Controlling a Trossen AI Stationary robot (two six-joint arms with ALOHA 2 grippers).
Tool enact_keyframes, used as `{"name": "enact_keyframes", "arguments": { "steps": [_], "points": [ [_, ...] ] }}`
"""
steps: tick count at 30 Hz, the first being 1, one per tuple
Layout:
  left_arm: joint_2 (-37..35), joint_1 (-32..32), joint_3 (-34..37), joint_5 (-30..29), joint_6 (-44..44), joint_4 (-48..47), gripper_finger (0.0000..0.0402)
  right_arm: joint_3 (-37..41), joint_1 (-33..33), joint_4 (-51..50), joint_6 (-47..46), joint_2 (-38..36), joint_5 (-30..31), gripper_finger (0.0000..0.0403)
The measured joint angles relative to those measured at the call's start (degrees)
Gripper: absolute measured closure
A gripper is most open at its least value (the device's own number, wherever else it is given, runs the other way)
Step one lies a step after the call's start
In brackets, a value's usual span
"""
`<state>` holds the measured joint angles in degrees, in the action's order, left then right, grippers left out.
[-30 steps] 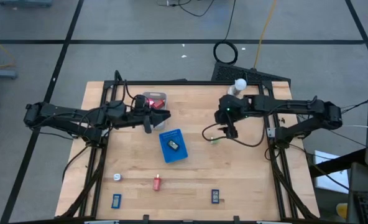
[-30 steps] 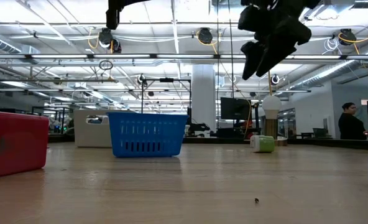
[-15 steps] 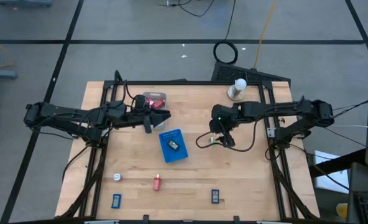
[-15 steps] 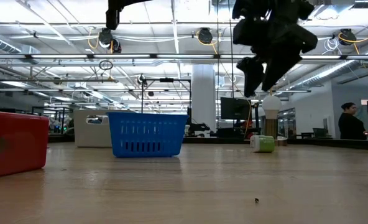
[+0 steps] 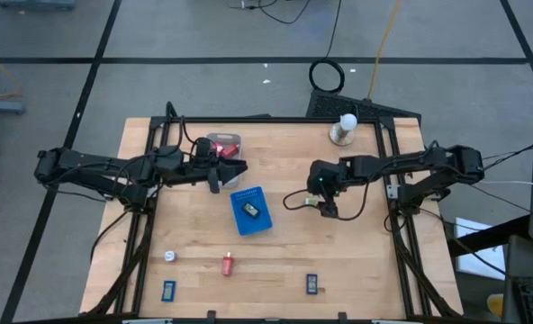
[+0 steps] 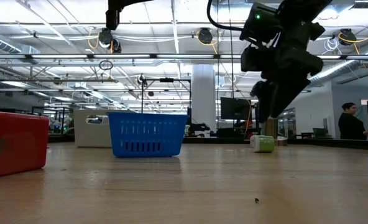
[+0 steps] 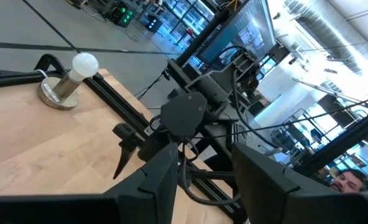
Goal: Pick & Place Office items
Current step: Put the green charger adapter into the gray bin
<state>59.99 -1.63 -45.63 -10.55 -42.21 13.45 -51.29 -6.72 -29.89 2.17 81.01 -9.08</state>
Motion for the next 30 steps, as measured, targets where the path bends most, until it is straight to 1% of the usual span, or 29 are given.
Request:
{"name": "enact_keyframes", "arguments": {
  "steps": [3, 8, 13, 30],
  "points": [
    [0.0, 0.0, 0.0, 0.0, 0.04, 0.0, 0.0249, 1.25, 0.0, 2.18, -1.73, -0.02, 0.0, 0.0112],
    [0.0, 0.0, 0.0, 0.01, 0.04, -0.38, 0.0249, 2.47, -0.02, 3.86, -1.96, -0.02, 0.05, 0.0112],
    [0.0, 0.0, 0.0, 0.01, 0.04, -0.5, 0.0249, 4.23, -0.02, 7.06, -3.4, -0.02, 1.47, 0.0112],
    [0.0, 0.0, 0.0, 0.0, -0.03, -0.48, 0.0249, 9.33, -0.02, 15.17, -3.05, 0.0, 1.97, 0.0112]
  ]
}}
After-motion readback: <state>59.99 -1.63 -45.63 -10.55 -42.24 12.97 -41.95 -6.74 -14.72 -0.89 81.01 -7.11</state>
